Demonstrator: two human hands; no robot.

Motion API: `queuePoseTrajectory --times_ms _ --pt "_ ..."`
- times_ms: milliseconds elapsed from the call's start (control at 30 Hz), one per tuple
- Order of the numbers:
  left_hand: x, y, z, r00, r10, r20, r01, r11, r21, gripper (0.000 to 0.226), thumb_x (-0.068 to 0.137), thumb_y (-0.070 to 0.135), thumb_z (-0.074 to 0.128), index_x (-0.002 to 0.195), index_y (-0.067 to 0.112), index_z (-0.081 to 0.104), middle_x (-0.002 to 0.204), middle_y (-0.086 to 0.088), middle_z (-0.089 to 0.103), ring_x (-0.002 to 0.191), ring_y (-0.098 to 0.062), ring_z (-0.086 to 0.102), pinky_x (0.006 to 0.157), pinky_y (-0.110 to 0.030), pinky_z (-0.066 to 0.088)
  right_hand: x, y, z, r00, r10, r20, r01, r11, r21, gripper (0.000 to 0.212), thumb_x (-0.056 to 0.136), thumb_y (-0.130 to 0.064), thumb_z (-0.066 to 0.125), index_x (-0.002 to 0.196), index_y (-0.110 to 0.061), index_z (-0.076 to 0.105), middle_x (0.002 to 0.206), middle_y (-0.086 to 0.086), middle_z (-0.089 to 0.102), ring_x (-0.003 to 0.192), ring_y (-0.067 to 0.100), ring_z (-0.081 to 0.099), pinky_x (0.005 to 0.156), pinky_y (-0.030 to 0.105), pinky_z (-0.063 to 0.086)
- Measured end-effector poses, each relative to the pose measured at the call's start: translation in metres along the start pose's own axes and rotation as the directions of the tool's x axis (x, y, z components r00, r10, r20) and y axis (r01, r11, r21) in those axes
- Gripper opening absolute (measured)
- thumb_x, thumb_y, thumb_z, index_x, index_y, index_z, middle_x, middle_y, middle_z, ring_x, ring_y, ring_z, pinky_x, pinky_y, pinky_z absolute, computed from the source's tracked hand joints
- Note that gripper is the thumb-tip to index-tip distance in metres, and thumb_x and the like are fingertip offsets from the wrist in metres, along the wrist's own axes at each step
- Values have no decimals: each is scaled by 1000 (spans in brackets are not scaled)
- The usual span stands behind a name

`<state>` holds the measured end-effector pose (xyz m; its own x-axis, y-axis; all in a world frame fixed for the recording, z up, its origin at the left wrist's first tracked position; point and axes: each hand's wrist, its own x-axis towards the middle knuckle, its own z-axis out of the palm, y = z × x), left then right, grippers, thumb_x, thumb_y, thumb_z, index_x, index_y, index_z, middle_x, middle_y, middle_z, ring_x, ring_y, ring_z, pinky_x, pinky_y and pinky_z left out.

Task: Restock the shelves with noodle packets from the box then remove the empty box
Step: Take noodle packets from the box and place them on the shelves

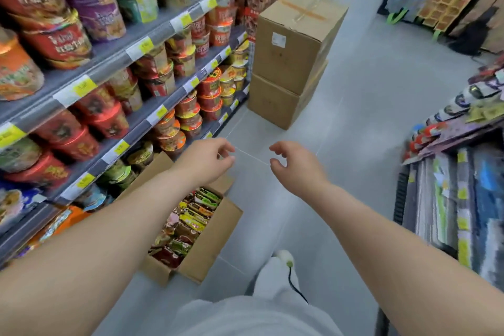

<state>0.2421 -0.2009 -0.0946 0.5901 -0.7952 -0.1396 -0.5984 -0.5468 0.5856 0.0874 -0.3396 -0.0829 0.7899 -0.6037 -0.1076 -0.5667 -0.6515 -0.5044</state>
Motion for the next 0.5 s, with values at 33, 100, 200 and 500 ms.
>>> queuePoseTrajectory --times_ms 33,100,200,500 --pt "20 7 3 999 -34 -25 34 999 -15 21 89 33 59 108 26 64 94 10 62 89 -11 58 77 -29 46 24 11 -10 999 -34 21 34 999 -13 33 93 -23 50 125 -19 56 123 0 58 113 17 52 87 25 39" --pt "47 20 3 994 -92 -54 89 995 -48 20 88 33 60 107 27 64 95 10 63 90 -10 58 77 -27 45 58 26 -25 996 -78 49 80 996 -31 33 92 -23 50 125 -18 56 122 1 59 113 17 52 86 25 39" --pt "87 34 0 976 -187 -112 178 980 -88 21 88 33 60 107 26 65 97 10 64 91 -10 58 79 -27 47 118 39 -47 979 -171 114 178 983 -48 34 92 -22 51 125 -17 56 123 2 58 114 18 52 89 26 40" --pt "180 1 -32 874 -417 -248 382 907 -178 21 89 30 61 109 23 64 98 8 63 94 -12 58 86 -29 47 284 -1 -42 852 -449 269 464 886 8 35 92 -19 53 126 -13 56 125 5 58 115 20 54 91 29 42"
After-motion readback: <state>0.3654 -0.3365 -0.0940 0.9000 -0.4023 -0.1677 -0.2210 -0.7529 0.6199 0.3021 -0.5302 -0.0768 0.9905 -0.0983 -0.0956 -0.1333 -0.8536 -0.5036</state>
